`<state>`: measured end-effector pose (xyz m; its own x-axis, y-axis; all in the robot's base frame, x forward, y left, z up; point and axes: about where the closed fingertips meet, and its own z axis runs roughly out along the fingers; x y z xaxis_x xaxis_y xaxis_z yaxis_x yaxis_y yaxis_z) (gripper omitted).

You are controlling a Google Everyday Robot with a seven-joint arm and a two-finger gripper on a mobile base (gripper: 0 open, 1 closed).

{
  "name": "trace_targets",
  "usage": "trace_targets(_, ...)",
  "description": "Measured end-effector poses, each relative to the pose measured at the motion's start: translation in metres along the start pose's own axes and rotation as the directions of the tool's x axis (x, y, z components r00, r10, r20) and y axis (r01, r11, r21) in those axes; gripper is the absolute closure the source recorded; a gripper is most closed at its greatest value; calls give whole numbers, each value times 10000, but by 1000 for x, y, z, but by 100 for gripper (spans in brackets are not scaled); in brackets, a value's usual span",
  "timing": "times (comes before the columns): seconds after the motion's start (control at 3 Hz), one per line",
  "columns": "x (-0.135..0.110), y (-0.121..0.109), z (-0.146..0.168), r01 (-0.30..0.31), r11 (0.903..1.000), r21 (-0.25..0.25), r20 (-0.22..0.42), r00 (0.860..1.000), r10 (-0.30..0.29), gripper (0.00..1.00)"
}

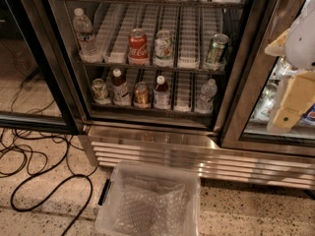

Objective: Pick coke can from top shelf of fridge

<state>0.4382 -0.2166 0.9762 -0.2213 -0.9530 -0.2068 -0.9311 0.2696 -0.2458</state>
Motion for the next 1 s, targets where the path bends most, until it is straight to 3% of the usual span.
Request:
trace_targets(0.33,-8,-1,3,102,9999,95,131,9999,-104,0)
trace_targets(0.67,-37,4,10,120,9992,372,400,9991,-134,0)
trace_targets(1.0,-83,10,26,-106,9980,615,894,9960,51,0)
